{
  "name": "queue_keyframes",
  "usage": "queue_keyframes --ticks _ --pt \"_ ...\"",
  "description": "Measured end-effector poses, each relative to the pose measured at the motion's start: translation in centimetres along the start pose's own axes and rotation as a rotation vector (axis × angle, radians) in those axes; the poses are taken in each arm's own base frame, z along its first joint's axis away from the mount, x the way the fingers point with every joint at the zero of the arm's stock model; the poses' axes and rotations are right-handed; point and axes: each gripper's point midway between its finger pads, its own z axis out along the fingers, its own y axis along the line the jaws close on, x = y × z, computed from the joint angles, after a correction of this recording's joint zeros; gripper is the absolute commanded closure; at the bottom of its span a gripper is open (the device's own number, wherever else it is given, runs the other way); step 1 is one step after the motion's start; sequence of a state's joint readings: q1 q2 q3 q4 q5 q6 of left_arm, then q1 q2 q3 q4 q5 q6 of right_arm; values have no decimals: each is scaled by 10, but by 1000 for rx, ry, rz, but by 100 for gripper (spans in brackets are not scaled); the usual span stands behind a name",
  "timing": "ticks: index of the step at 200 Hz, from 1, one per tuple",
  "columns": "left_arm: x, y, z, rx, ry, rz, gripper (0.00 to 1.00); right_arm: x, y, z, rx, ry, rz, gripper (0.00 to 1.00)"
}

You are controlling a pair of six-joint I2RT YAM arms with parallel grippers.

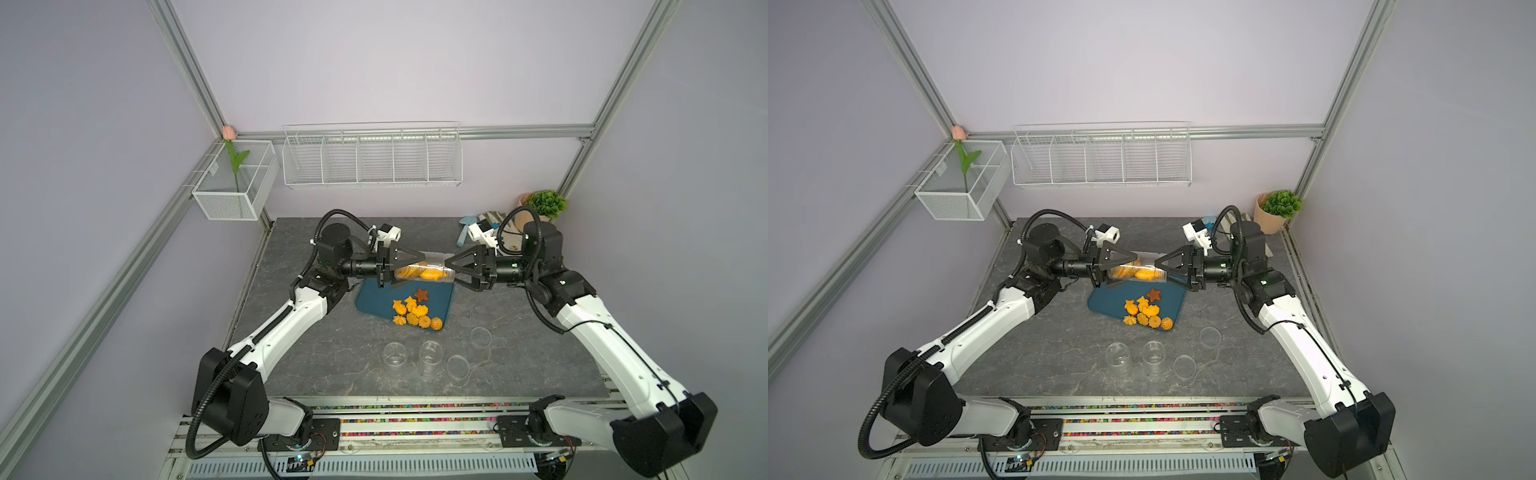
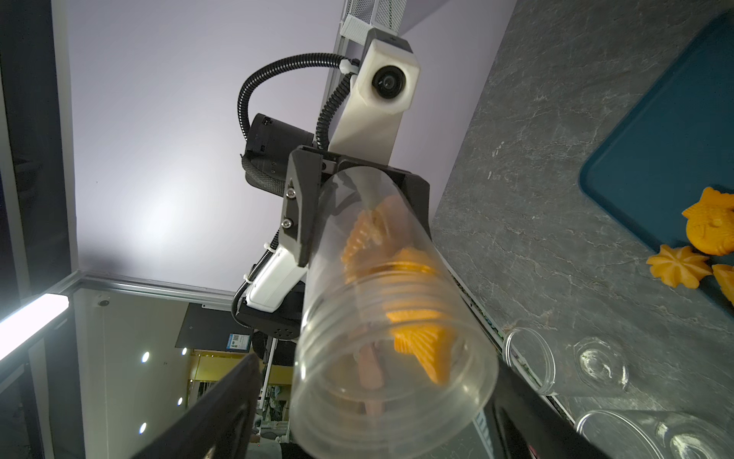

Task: Pour the cookies out of the jar
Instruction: Unscrew the lid from the jar.

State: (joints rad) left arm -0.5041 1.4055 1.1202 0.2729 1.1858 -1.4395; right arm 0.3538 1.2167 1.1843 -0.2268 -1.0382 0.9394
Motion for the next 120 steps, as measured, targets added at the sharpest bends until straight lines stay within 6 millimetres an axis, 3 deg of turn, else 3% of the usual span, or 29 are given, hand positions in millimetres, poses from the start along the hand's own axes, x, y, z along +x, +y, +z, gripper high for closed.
queue_keyframes --ticks 17,33,120 --pt "0 0 0 0 -1 -1 41 0 -4 0 -1 -2 2 23" --pt "0 0 0 0 -2 -1 41 -1 -5 0 -4 -7 -3 32" --pt "2 -2 2 3 4 4 41 1 -5 -6 8 -20 -100 34"
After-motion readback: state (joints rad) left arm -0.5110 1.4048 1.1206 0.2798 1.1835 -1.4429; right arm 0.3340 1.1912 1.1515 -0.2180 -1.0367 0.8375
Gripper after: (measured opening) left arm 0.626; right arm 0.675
